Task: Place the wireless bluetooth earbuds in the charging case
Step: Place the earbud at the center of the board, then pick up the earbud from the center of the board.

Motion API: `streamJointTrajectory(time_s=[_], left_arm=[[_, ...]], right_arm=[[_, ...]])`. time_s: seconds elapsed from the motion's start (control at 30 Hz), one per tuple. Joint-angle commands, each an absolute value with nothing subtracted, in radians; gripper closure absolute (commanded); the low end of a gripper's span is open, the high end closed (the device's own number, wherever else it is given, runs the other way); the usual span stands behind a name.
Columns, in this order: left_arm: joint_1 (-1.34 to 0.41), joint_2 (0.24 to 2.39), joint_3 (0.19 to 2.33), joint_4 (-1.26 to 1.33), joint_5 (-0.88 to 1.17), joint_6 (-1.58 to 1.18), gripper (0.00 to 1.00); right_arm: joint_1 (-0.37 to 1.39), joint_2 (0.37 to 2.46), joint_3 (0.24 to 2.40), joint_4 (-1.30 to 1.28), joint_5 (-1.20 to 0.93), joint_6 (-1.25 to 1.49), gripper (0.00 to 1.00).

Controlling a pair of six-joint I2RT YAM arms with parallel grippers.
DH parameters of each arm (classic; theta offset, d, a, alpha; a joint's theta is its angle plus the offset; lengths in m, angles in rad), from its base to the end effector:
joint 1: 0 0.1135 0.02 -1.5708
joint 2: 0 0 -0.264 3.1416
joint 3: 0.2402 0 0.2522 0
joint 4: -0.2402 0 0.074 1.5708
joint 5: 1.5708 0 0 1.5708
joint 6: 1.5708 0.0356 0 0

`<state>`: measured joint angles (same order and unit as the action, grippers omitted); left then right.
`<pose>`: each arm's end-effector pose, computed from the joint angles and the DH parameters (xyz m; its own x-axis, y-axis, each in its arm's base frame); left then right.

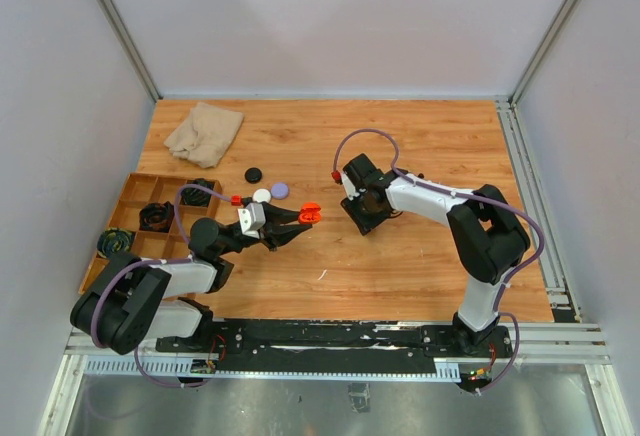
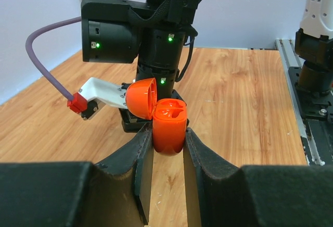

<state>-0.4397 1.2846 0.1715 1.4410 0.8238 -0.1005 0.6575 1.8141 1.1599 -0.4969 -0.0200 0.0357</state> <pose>0.1703 -0.1090 0.2051 0.1979 -0.1684 -0.9657 0.9424 0.3037 0.1401 0.2838 0.2201 0.1682 -0.7444 -0.5297 -0.4066 -0.5913 0.8058 0.0328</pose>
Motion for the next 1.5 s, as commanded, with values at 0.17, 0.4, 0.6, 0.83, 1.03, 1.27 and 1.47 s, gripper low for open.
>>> streamJointTrajectory(time_s=[0.17,0.4,0.6,0.83,1.03,1.27,1.47], left_arm=[[-0.433,1.267,0.163,1.450,0.816,-0.081,1.00],[-0.433,1.262,0.163,1.446,0.816,-0.078,1.00],[-0.433,1.261,0.161,1.443,0.811,-0.077,1.00],[-0.433,1.262,0.163,1.441,0.809,-0.075,1.00],[-0.433,1.261,0.164,1.435,0.808,-0.074,1.00],[-0.433,1.260,0.167,1.424,0.805,-0.071,1.00],[-0.432,1.257,0.169,1.416,0.806,-0.070,1.00]], right_arm=[[0.671,1.821,1.149,-0.575,0.080,-0.009,0.57],[0.644,1.812,1.159,-0.592,0.114,-0.016,0.57],[0.596,1.817,1.182,-0.592,0.127,-0.016,0.57],[0.571,1.856,1.245,-0.579,0.111,-0.018,0.57],[0.569,1.832,1.265,-0.602,0.102,0.015,0.57],[0.567,1.774,1.265,-0.659,0.078,0.154,0.53],[0.568,1.781,1.267,-0.655,0.054,0.264,0.53]])
